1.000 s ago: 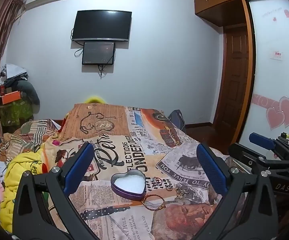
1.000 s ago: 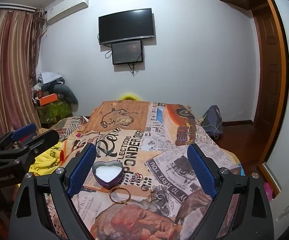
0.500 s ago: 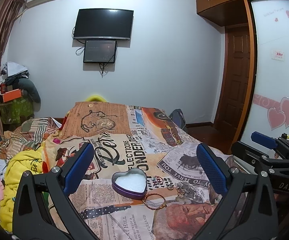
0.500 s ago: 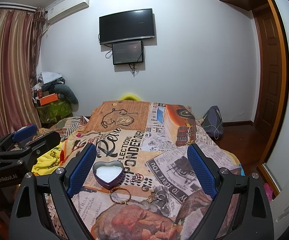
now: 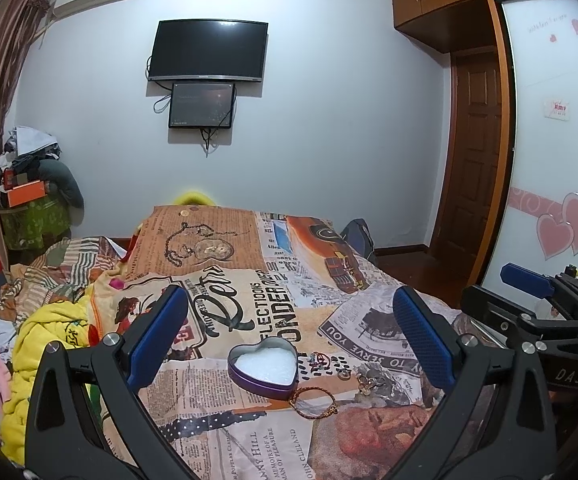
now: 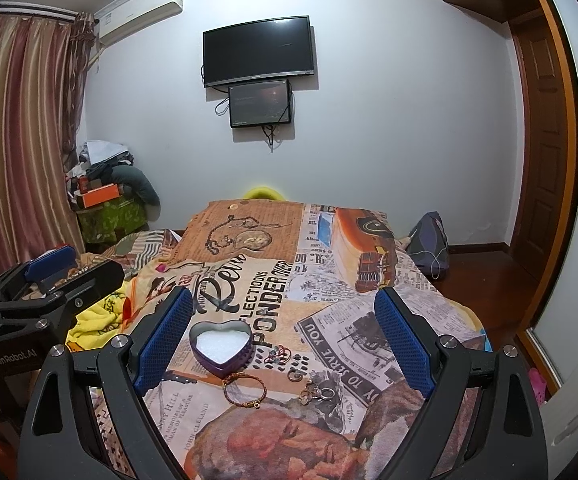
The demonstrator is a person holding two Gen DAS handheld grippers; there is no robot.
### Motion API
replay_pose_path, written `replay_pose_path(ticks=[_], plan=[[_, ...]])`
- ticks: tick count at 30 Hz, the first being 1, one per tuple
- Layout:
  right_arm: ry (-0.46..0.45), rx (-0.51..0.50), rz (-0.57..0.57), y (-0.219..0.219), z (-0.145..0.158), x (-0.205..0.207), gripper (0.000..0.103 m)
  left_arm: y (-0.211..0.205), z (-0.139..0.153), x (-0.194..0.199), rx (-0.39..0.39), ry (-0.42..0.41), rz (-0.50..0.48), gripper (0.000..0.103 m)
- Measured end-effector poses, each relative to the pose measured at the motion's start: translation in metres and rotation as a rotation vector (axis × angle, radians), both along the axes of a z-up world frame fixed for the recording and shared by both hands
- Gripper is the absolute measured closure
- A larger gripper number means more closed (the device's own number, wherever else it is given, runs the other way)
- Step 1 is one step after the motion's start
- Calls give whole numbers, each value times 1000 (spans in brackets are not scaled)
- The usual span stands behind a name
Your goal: Organize jewelry
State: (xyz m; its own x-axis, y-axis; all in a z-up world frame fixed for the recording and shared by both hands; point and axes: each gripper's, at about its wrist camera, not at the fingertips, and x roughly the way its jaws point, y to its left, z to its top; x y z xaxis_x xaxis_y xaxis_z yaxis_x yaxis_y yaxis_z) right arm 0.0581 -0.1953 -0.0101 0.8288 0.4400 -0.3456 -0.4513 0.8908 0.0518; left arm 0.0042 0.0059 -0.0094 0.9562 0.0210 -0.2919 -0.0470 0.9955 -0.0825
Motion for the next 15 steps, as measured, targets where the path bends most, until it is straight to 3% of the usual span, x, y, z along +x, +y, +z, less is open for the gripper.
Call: replay_pose_path(ticks=[15], plan=[[1,-2,2,-1,-1,1,12,1,1,-1,8,-7,8,0]])
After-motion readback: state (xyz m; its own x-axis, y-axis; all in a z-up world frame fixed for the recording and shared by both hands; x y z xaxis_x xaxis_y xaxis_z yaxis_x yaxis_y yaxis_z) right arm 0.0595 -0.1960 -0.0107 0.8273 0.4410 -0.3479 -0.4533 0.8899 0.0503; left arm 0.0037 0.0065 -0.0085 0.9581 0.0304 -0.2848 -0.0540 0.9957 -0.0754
